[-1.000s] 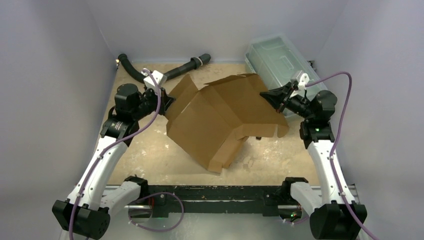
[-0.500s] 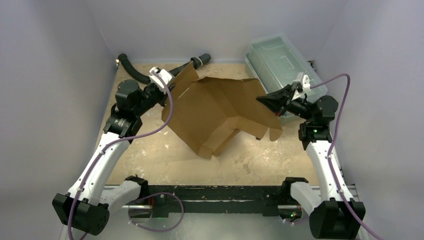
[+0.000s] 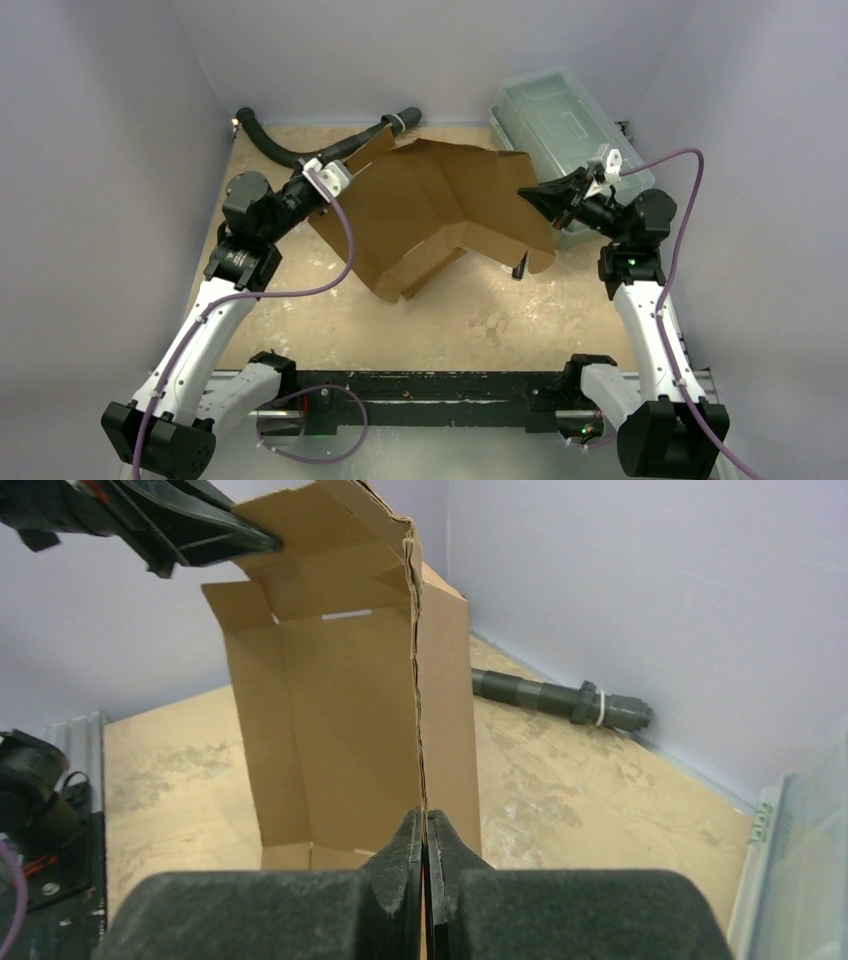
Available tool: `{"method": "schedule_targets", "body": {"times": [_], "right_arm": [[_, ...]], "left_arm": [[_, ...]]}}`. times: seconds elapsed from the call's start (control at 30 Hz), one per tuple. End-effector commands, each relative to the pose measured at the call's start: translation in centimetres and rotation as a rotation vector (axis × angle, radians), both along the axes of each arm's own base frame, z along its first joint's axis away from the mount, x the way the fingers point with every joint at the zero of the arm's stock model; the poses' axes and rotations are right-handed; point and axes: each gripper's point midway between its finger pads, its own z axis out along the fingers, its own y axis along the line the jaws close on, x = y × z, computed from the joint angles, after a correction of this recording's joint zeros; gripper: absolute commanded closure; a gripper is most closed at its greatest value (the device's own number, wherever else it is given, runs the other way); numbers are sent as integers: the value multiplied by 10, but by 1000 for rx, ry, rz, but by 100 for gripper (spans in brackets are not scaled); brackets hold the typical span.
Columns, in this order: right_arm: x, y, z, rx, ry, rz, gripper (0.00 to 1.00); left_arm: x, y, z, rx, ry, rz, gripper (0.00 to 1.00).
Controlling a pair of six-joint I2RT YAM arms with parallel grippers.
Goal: Fold the paper box
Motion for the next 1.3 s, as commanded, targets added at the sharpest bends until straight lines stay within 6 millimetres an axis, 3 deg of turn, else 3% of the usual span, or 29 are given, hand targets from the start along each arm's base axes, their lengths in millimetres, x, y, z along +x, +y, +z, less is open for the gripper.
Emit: {"method": "schedule_targets", "body": {"times": [0.0,0.23,0.43,0.83,0.9,1.0,1.27], "right_arm": [[13,-11,-3,-43,-28,-91,96],[19,-14,-13,-64,-23,-111,84],[24,-12,-24,-66,5,-85,67],[22,-9,-27,-83,-1,-56,75],[23,-10,-29,-87,-1,-62,71],[27,-12,-32,-98,4,-78,57],[43,-19,-63,-195,-7,-96,53]], "left_arm": [[-14,-11,29,14,-142,-80,100],[-21,-16,31,13,-148,-111,100],[-25,-19,33,16,-157,-129,100],[-24,-21,32,19,-153,-133,100],[-22,-20,30,13,-144,-123,100],[-20,-18,27,6,-126,-105,100],[-16,-12,14,-4,-86,-61,100]]}}
